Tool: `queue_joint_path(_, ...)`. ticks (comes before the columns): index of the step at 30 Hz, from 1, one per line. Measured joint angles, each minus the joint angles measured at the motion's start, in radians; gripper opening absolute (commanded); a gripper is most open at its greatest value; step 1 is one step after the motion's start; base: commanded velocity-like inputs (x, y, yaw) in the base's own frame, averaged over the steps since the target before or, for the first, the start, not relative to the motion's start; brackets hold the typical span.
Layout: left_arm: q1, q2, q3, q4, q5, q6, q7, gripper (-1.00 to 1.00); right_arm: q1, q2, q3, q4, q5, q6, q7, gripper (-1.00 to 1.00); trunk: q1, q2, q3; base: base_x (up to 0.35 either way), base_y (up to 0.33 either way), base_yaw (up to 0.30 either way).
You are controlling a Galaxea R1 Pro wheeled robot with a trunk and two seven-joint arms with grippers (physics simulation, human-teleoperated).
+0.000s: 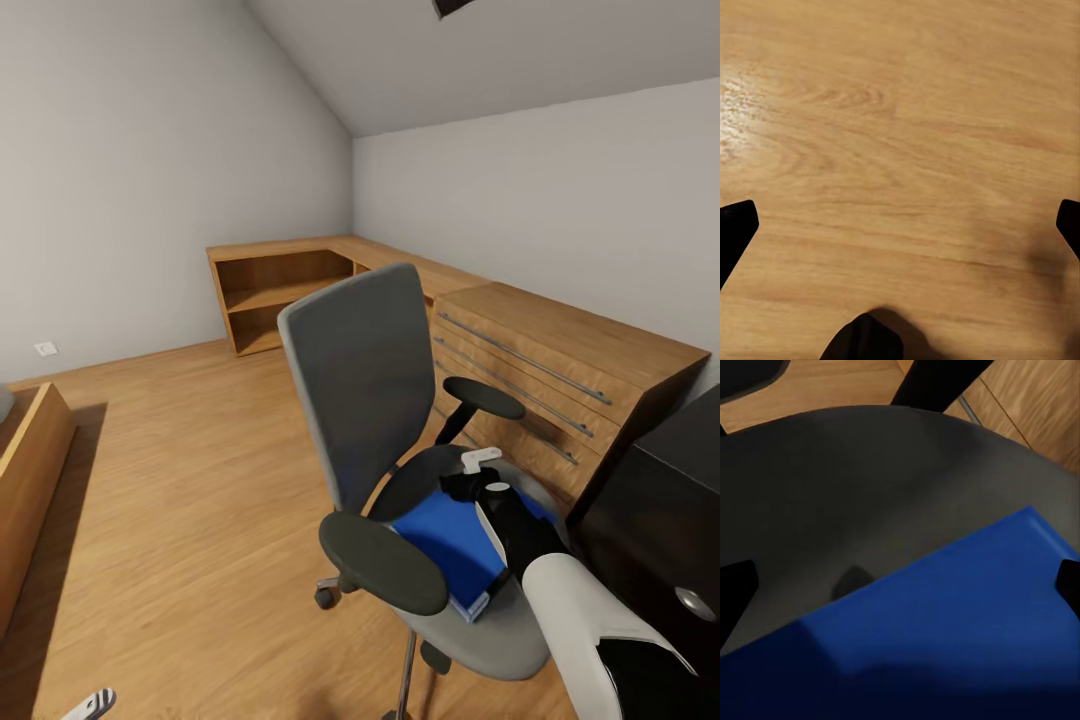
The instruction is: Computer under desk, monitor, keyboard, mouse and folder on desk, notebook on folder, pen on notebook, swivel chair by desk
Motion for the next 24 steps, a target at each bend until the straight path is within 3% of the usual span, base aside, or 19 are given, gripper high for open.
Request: queue_joint_path(24, 0.0, 0.001, 0.002, 0.0, 0.0, -0.001, 0.0, 1.0, 0.001, 0.001, -0.002, -0.005, 0.003, 0.001, 0.0, 1.0, 0.0, 0.0, 0.0, -0.082, -0.053, 0.0)
